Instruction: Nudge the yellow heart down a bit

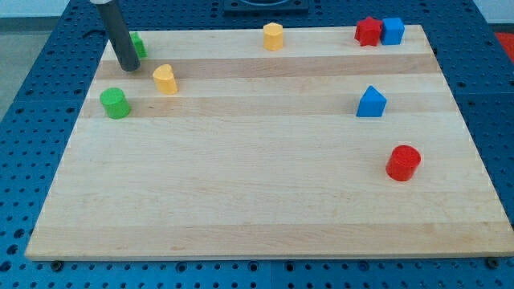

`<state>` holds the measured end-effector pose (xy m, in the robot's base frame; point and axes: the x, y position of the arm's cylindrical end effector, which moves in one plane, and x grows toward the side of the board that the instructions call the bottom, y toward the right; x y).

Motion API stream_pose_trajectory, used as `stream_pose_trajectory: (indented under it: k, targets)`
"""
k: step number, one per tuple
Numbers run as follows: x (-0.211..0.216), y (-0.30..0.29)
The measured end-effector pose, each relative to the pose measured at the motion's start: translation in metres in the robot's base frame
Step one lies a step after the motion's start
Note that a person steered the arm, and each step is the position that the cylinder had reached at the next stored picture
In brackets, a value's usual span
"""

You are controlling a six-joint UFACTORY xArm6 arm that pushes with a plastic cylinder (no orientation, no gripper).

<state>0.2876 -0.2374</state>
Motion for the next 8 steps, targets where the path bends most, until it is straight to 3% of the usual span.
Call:
stream_pose_trajectory:
  k: [5, 8]
  targets:
    - [0.0, 0.064]
    - [0.007, 0.071]
